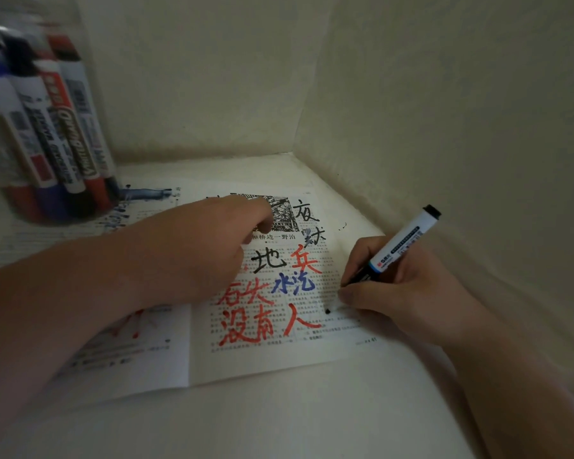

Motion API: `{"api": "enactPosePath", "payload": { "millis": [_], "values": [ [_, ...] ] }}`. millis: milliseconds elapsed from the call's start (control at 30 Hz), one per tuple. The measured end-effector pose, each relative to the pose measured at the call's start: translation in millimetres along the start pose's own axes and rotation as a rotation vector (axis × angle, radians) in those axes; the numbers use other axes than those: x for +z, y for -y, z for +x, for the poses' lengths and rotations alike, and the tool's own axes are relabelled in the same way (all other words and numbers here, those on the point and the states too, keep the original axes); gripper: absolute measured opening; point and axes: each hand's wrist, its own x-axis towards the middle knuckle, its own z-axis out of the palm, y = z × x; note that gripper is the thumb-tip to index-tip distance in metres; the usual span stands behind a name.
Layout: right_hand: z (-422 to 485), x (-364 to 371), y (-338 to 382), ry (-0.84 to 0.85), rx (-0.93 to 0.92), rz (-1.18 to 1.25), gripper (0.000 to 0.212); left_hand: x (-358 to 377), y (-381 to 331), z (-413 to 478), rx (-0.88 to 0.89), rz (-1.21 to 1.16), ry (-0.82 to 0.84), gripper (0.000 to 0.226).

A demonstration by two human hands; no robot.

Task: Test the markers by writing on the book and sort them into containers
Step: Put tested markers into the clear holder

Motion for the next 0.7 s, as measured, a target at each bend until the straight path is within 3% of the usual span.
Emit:
{"api": "enactPosePath", "payload": {
  "millis": [167, 300, 600, 700],
  "values": [
    [1.0, 0.0, -1.1, -0.036, 0.001, -0.01, 0.012, 3.9, -0.6, 0.9, 0.043, -0.054, -0.098, 0.058],
    [-0.5, -0.5, 0.0, -0.003, -0.004, -0.005, 0.012, 1.5, -1.9, 1.6, 0.047, -0.084, -0.188, 0.05],
    [-4.2, 1.3, 3.8, 0.111, -0.04, -0.037, 0.011, -1.1, -3.4, -0.3, 0.098, -0.056, -0.163, 0.048],
    [-2.2, 1.8, 1.9, 0.062, -0.029, -0.057, 0.012, 0.6, -2.2, 0.0, 0.12, -0.041, -0.175, 0.047]
  ]
}}
